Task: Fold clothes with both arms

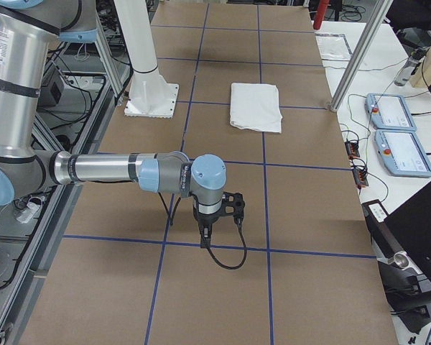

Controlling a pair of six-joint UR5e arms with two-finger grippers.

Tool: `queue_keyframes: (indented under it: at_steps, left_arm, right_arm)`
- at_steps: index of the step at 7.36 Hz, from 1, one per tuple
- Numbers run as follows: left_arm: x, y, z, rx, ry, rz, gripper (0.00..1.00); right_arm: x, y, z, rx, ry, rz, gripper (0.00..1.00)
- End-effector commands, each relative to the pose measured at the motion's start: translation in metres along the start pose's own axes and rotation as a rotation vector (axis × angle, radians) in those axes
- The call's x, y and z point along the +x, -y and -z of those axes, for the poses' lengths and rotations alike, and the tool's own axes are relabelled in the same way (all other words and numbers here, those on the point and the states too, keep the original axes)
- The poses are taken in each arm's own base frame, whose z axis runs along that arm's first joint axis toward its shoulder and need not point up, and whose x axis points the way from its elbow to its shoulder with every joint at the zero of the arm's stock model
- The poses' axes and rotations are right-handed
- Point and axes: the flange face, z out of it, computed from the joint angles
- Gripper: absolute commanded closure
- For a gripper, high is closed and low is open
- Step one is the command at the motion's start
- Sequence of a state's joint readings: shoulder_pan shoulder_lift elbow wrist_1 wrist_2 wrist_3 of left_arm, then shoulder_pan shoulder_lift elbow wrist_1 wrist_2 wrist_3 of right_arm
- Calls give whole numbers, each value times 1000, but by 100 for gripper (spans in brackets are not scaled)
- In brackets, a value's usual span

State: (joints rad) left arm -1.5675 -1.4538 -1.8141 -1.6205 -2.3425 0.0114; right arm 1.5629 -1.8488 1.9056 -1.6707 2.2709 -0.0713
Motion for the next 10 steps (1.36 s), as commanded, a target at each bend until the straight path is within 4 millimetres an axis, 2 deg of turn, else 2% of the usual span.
queue_keyframes:
  at_steps: [1,2,10]
  left_arm:
    - [-10,-20,-10,-32,-2,31,0]
    - [-15,-39,-17,-48,-5,46,0]
    - [-18,-44,-19,-57,7,51,0]
  right_arm:
    - [-1,1,1,5,2,5,0]
    - [-1,1,1,5,1,5,0]
    - [-3,3,4,13,0,15,0]
